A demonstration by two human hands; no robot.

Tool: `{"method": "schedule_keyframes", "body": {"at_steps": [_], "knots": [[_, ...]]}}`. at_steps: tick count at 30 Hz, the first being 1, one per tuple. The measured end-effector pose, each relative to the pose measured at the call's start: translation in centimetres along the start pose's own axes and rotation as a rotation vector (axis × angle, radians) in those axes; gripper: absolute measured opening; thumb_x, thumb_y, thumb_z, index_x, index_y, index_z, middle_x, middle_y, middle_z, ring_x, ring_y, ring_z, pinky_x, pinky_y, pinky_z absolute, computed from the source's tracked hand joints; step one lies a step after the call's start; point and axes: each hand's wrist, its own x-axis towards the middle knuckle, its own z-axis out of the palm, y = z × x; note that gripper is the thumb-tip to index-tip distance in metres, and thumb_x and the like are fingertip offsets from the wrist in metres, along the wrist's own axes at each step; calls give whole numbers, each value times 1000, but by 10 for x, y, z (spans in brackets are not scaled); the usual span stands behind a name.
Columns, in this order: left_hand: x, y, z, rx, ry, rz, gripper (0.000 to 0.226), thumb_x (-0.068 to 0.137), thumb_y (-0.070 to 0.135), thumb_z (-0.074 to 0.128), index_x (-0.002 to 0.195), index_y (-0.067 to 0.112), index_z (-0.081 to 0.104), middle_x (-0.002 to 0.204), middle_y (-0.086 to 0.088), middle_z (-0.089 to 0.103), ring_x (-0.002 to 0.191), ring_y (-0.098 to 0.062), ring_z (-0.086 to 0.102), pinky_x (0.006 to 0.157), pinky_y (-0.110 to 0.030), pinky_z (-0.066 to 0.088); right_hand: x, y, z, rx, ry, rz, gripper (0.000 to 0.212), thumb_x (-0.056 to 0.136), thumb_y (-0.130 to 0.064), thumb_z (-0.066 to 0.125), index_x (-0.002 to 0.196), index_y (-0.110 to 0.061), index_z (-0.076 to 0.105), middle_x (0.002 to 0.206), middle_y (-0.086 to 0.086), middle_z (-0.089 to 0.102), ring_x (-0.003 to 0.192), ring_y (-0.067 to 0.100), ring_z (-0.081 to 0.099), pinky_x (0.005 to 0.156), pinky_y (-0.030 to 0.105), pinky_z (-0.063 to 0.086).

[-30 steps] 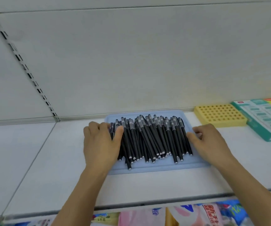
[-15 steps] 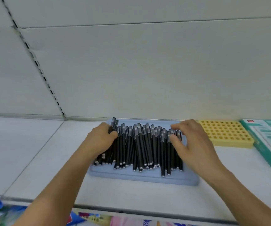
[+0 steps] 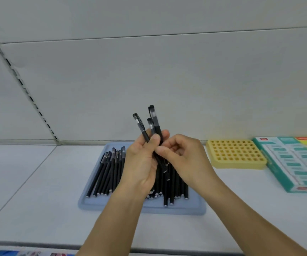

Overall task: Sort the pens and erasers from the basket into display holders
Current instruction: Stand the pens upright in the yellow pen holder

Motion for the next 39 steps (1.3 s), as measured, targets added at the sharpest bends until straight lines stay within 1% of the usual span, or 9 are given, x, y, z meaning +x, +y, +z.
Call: {"method": "schedule_keyframes", "body": {"at_steps": [4, 9, 14, 18, 25, 31, 34, 37, 39], "knots": [[-1, -10, 20, -50, -74, -42, 21, 97, 11, 51, 109, -1, 64, 106, -17, 71, 97, -32, 71, 79, -36, 60, 6, 3, -20, 89, 81, 75, 20, 75, -24, 81, 81, -18, 63, 65, -5, 61, 52, 6, 53, 50, 20, 44], [-1, -15, 33, 17, -119, -57, 22, 100, 13, 48, 116, 3, 61, 115, -12, 71, 109, -27, 67, 93, -39, 56, 16, 8, -50, -102, -20, 18, 11, 81, -23, 75, 74, -19, 68, 57, -11, 64, 46, -1, 52, 47, 11, 39], [8, -10, 31, 87, -83, -13, 20, 103, 16, 45, 116, 9, 58, 110, -3, 74, 104, -17, 70, 86, -36, 58, 47, 36, -112, -288, 323, 141, 11, 89, -16, 60, 78, -12, 62, 65, 2, 68, 40, 9, 60, 42, 24, 49], [12, -11, 34, 55, -79, -44, 20, 104, 15, 42, 115, 8, 58, 108, -6, 74, 101, -20, 71, 84, -37, 59, 61, 65, -130, -381, 291, 226, 11, 93, -17, 56, 86, -11, 63, 77, 3, 71, 55, 15, 68, 61, 36, 59], [19, -11, 38, 39, -84, -46, 20, 104, 14, 42, 114, 7, 58, 108, -7, 74, 101, -22, 71, 85, -38, 59, 74, 81, -125, -519, 207, 191, 15, 96, -18, 54, 83, -13, 60, 73, 1, 70, 53, 9, 65, 59, 26, 54], [21, -15, 40, 59, -92, -54, 21, 104, 15, 42, 116, 7, 58, 109, -7, 74, 102, -21, 71, 85, -38, 59, 80, 81, -119, -764, 73, 198, 20, 93, -19, 58, 74, -13, 55, 77, 6, 65, 72, 25, 62, 62, 30, 45], [22, -17, 43, 84, -99, -52, 21, 104, 15, 43, 117, 9, 58, 109, -5, 74, 104, -19, 70, 86, -37, 59, 78, 74, -119, -834, 54, 246, 17, 89, -21, 63, 79, -8, 61, 81, 9, 65, 77, 30, 62, 63, 31, 45], [24, -19, 47, 161, -115, -30, 21, 104, 17, 43, 119, 13, 57, 111, 0, 73, 109, -13, 67, 91, -35, 55, 65, 57, -122, -864, 225, 182, 15, 88, -33, 65, 87, -18, 64, 81, 0, 66, 74, 22, 61, 61, 30, 42], [26, -22, 54, 200, -135, -23, 21, 104, 18, 43, 118, 15, 58, 112, 4, 73, 111, -8, 65, 95, -35, 51, 51, 36, -117, -592, 186, 21, 12, 88, -35, 67, 79, -26, 67, 71, -13, 66, 69, 5, 60, 61, 25, 46]]}}
